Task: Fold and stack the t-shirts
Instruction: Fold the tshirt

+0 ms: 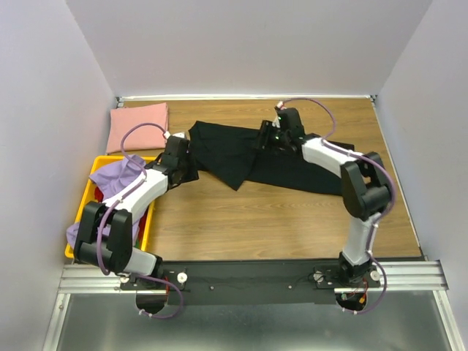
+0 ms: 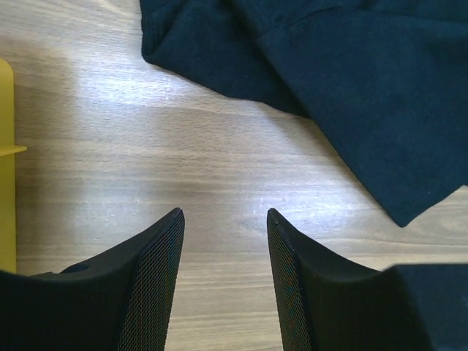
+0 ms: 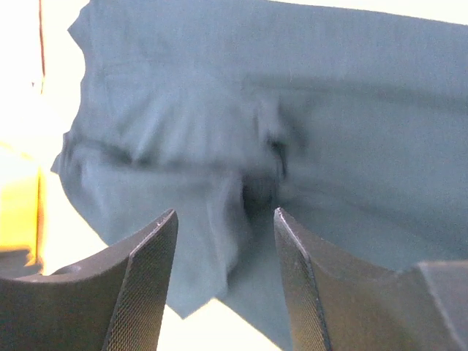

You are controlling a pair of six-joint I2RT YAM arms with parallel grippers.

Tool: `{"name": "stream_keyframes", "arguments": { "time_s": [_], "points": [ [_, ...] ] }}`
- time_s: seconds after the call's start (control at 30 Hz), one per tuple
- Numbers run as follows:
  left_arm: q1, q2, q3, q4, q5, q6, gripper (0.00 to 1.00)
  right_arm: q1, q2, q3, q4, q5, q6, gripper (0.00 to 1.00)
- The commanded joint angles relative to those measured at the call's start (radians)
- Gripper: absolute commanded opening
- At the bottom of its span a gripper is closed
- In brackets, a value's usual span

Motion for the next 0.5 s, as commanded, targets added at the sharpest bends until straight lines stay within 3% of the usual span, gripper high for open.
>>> {"name": "stream_keyframes", "arguments": {
  "time_s": [0.0, 0.17, 0.3, 0.47],
  "points": [
    [0.012, 0.001, 0.030, 0.033, -0.020, 0.004, 0.57, 0.009, -0.127, -0.153, -0.038, -0.029, 0.017, 0.63],
    [0.012, -0.037, 0.021, 0.044, -0.033, 0.015, 0.57, 0.099, -0.249, -0.320, 0.041, -0.002, 0.107, 0.63],
    [0.012, -0.094, 0.006, 0.039, -0.098, 0.035, 0.57, 0.179, -0.273, -0.466, 0.260, -0.041, 0.260, 0.62],
    [0.013, -0.254, -0.019, 0.067, -0.186, 0.083, 0.58, 0.240, -0.261, -0.583, 0.446, 0.016, 0.432, 0.61]
  ]
}}
